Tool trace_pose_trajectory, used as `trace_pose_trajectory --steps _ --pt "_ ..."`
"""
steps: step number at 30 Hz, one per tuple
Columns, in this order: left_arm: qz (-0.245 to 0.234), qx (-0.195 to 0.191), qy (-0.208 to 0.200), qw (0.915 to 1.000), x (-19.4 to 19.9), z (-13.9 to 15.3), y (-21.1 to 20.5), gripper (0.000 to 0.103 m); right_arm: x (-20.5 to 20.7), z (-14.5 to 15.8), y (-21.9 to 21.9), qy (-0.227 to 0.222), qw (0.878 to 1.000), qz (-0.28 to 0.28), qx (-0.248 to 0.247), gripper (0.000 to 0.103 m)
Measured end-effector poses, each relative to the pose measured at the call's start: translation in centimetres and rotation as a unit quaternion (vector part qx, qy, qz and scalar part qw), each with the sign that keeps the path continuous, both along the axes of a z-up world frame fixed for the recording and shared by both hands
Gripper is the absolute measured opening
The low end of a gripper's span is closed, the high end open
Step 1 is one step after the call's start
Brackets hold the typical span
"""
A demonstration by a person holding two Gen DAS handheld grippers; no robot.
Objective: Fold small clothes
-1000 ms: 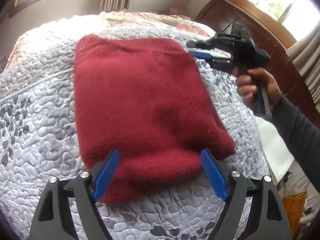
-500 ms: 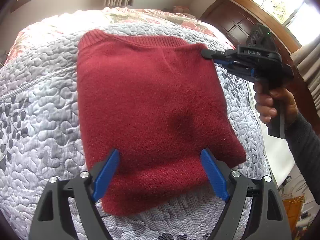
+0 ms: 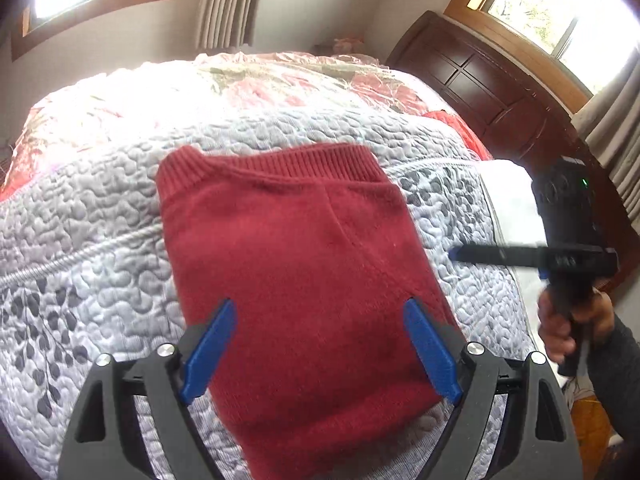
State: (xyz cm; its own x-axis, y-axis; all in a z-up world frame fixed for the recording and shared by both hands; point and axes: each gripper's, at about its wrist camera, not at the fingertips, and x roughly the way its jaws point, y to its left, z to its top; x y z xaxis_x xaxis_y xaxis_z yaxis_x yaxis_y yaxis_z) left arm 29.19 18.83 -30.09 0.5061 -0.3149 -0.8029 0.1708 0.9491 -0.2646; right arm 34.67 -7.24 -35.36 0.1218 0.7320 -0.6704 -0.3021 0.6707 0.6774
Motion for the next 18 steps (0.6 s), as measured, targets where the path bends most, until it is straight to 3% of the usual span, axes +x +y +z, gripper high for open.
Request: trace_pose_trajectory --steps 4,6,8,10,13,15,16,17,18 --pt "-0.005 0.016 0.019 0.9997 2.0 -2.3 0.4 0.086 -1.7 -1.9 1.8 0.03 0.999 0.017 -0.017 0.049" --pt "-0.005 0.025 0.028 0.9993 2.6 -3.2 0.6 0.086 -1.4 -2.7 2.4 0.043 0.999 0.021 -0.021 0.019" --pt "-0.003 0.028 0.032 0.9991 2.5 -3.7 0.6 0.086 -0.8 -2.0 2.2 0.028 1.0 0.011 -0.007 0.011" --pt "-0.004 0.037 0.037 0.9986 2.5 -4.3 0.4 0.086 -0.1 -1.5 1.7 0.016 1.0 -0.004 -0.002 0.01" --pt "-0.009 0.051 0.035 0.998 2.4 -5.0 -0.1 0.086 0.5 -4.4 2.1 0.048 0.998 -0.001 -0.033 0.011" --pt "-0.006 0.051 0.036 0.998 2.3 -4.6 -0.2 0.087 -0.1 -4.6 2.2 0.047 0.998 -0.002 -0.037 0.014" --pt "0.0 0.054 0.036 0.9979 2.0 -4.0 -0.1 0.086 -0.4 -4.2 2.0 0.047 0.998 -0.002 -0.034 0.018" --pt "0.005 0.056 0.026 0.9981 1.5 -3.1 -0.1 0.086 -0.7 -3.6 1.4 0.047 0.998 -0.01 -0.03 0.029" --pt "0.003 0.055 0.011 0.9984 0.9 -2.1 -0.1 0.087 -1.1 -2.8 0.7 0.044 0.998 -0.022 -0.026 0.031"
